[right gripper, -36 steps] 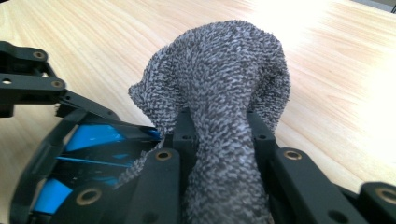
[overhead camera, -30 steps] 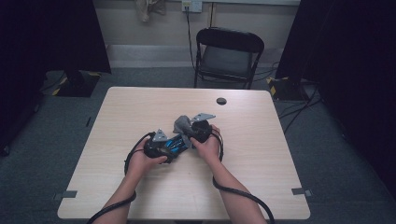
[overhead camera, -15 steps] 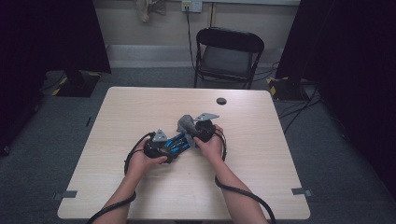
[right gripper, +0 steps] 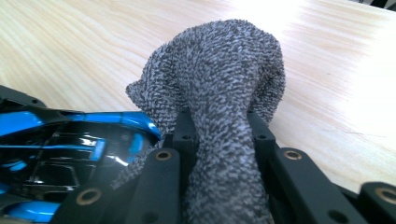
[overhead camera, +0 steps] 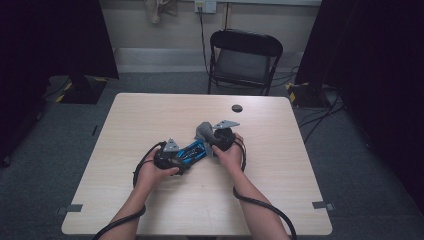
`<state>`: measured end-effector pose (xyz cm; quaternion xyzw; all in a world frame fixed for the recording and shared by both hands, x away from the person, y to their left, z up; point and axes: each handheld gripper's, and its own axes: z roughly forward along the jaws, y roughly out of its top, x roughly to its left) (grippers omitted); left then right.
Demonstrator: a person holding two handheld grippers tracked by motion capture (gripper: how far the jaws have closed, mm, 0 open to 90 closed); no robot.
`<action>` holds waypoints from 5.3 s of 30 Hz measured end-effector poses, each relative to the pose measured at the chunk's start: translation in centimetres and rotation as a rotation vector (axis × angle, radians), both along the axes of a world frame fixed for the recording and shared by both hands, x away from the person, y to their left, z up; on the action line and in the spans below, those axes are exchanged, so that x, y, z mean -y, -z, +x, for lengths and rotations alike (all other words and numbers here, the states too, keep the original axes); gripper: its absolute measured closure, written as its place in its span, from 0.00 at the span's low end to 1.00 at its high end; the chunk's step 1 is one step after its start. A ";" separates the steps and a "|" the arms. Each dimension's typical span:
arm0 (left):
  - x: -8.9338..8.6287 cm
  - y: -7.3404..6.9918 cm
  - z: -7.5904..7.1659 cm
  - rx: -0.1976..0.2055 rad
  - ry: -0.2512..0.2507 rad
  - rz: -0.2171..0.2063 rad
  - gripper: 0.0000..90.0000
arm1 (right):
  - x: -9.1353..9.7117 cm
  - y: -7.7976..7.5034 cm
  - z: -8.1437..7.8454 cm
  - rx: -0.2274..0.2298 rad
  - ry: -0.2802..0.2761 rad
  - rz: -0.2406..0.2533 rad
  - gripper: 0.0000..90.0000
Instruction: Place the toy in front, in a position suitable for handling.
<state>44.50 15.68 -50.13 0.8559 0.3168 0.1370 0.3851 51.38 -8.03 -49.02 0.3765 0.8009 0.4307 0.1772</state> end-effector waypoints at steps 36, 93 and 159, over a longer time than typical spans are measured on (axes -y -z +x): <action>0.0 0.0 0.0 -0.001 0.001 0.000 0.27 | 0.7 -3.0 -1.3 -0.009 -0.013 -0.029 0.80; 0.0 0.0 0.0 0.006 0.000 0.006 0.27 | -6.0 -1.9 -5.3 -0.046 -0.231 0.015 0.80; 0.0 0.0 0.0 -0.001 -0.001 -0.001 0.27 | -4.2 -1.1 -2.3 -0.030 -0.128 0.080 0.74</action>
